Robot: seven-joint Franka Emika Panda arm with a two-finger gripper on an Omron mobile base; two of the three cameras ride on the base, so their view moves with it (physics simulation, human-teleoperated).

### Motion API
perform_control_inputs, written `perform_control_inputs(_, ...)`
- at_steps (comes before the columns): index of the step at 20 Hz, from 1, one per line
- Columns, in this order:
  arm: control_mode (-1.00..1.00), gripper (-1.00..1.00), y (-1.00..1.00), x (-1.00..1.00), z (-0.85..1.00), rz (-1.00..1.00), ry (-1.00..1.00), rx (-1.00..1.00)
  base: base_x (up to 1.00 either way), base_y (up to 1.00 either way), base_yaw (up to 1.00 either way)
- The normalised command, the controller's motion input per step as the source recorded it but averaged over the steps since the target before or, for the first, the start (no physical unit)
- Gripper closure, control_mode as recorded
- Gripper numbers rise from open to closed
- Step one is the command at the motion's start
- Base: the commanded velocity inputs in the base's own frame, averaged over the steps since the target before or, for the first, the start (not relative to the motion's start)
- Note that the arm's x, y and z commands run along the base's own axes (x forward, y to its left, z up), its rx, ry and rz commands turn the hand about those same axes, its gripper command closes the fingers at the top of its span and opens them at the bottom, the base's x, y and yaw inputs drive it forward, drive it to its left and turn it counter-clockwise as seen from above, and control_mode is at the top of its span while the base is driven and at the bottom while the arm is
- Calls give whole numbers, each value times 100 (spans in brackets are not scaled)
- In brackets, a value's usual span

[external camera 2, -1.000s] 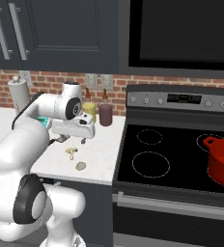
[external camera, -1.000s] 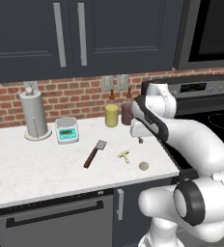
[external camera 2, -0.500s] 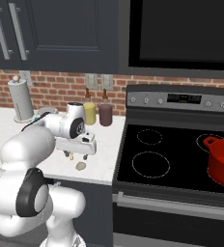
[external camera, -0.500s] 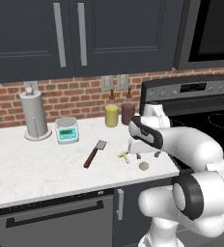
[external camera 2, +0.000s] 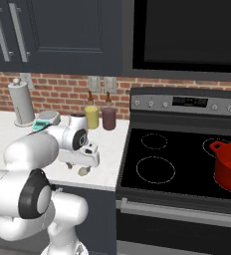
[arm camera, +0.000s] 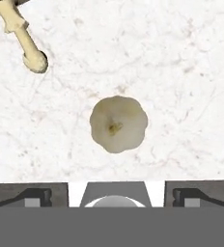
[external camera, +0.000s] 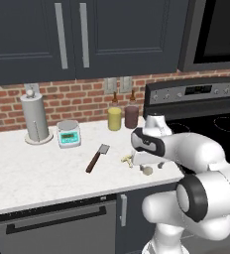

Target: Put the garlic and mushroom in the pot. Retrieve the spatula and lightly stir the vegetables in the pot.

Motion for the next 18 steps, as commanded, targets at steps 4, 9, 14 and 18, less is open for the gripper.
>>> perform_control_inputs(4,-100,-100,0,11,-31,0,6,-1,0,0,0)
perform_control_inputs(9,-100,-100,0,11,-24,0,3,0,0,0,0)
perform_control_inputs(14,-100,-100,0,11,-15,0,0,0,0,0,0)
perform_control_inputs(18,-100,-100,0,10,-17,0,0,0,0,0,0)
